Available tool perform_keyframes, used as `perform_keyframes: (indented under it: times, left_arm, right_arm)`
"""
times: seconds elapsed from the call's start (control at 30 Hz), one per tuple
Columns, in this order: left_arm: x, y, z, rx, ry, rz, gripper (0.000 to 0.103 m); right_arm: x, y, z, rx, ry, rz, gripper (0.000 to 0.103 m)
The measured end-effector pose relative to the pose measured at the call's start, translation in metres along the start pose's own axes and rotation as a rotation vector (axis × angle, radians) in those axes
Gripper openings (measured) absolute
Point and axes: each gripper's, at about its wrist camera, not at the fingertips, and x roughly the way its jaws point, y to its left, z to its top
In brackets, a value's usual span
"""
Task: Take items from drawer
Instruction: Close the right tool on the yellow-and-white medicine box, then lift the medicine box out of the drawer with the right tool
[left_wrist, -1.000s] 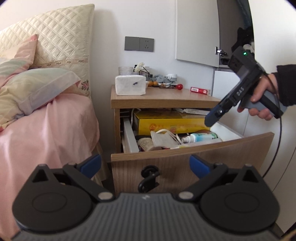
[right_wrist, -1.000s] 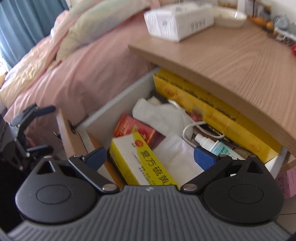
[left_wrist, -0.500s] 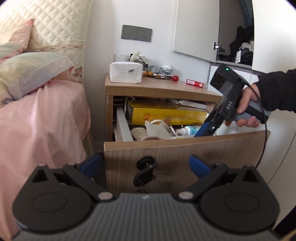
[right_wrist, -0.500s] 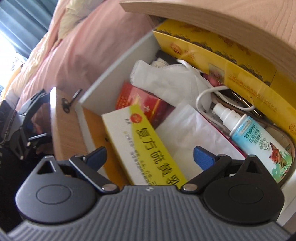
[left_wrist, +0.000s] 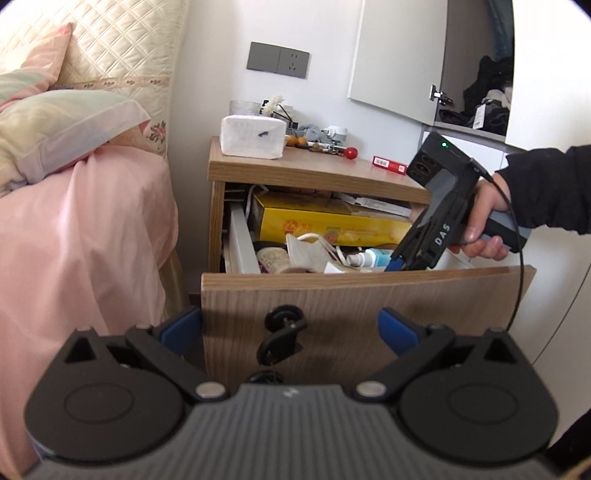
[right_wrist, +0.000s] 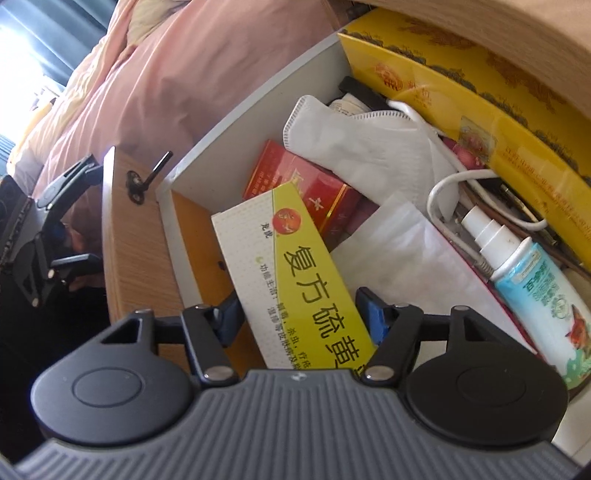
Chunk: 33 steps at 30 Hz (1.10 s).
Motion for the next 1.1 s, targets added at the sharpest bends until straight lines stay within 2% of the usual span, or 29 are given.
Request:
perform_keyframes:
  times: [0.33,0.57,0.8,0.97,1.1]
  left_arm:
    - [0.0,-0.002,0.0,-0.03,0.014,0.017,0.102]
    - [-0.006,-0.016,-0.001,0.004,0.007,0.006,0.102]
    - [-0.012,-0.025,0.0,0.025,-0.024,0.031,0.102]
    - [-0.019,-0.032,0.003,0.075,-0.059,0.047,0.102]
    - [-0.022,-0.035,0.006,0.077,-0.074,0.049,0.102]
  right_arm:
    - [-0.028,0.026,-0.015,-0.048,-0.079,-0.184,0.059]
    - [-0.042,0.032,-0.022,-0.039,-0.175,-0.276,0.057]
    - [-0.06,0.036,-0.04,-0.016,-0.315,-0.368,0.057]
    - [-0.057,0.044,-0.048,0.006,-0.42,-0.424,0.057]
    - [-0.06,0.049,-0.061,0.031,-0.525,-0.466,0.057]
